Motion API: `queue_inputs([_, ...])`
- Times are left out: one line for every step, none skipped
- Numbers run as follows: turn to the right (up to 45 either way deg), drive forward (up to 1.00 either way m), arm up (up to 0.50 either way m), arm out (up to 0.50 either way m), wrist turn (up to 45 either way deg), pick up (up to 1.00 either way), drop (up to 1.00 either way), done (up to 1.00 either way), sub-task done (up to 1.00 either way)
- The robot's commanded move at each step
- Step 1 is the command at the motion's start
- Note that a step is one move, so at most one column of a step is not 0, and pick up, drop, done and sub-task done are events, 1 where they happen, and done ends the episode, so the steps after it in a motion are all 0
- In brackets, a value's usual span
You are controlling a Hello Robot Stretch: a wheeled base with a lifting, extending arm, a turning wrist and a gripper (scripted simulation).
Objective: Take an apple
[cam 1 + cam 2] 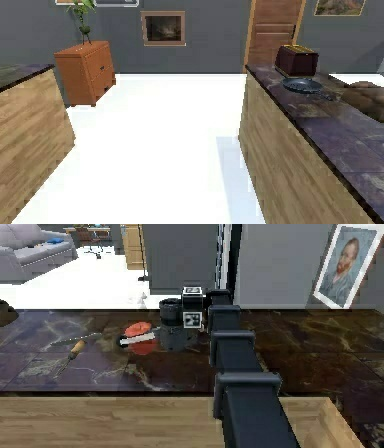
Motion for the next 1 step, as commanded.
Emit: queue_inputs([0.0, 0.00, 0.00, 0.00, 0.0, 0.00, 0.00, 1.00, 0.00])
